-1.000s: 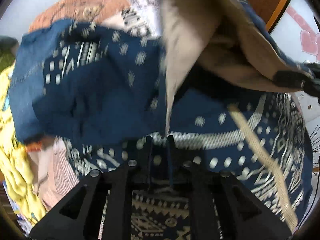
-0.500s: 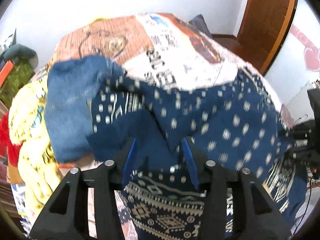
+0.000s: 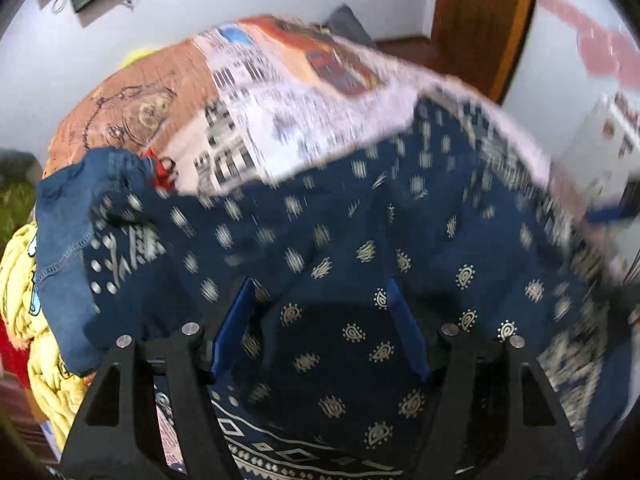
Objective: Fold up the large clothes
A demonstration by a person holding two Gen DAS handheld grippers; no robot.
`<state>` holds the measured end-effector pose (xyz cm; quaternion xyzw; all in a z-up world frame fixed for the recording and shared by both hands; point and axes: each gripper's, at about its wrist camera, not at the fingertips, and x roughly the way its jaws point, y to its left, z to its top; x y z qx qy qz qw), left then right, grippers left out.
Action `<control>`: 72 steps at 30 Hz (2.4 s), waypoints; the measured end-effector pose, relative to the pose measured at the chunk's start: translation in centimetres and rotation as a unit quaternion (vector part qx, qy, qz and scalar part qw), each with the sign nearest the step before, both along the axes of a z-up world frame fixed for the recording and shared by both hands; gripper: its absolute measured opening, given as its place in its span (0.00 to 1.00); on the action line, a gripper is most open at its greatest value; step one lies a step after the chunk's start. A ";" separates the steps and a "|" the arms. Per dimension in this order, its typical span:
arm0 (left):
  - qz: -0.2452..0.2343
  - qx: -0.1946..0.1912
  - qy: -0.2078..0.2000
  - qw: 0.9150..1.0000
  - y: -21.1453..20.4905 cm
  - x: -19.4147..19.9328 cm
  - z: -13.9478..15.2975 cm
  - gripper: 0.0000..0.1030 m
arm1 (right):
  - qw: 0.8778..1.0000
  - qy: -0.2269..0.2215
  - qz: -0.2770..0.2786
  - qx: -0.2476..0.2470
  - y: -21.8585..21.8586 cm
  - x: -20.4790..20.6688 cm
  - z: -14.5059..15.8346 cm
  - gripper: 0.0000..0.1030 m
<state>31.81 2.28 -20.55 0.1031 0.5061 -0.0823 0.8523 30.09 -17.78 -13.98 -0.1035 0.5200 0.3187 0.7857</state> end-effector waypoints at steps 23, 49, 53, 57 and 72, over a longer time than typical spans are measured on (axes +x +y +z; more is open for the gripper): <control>0.091 -0.011 -0.004 0.996 9.4 -8.0 -0.8 0.81 | 0.995 0.015 -0.093 -0.024 -1.2 3.0 -4.3 0.67; 0.239 -0.220 0.012 0.946 23.8 3.4 -2.1 0.66 | 0.970 0.051 -0.225 0.077 -6.9 14.0 -6.2 0.67; 0.241 -0.216 0.003 0.946 23.4 4.5 -3.0 0.66 | 0.972 0.039 -0.215 0.083 -6.1 15.2 -6.7 0.68; 0.238 -0.210 -0.011 0.948 23.0 4.9 -2.7 0.53 | 0.977 0.042 -0.194 0.082 -4.3 16.2 -7.1 0.46; 0.223 -0.154 -0.076 0.960 19.5 3.0 4.4 0.03 | 0.979 -0.010 -0.161 0.121 -2.2 15.3 -1.9 0.10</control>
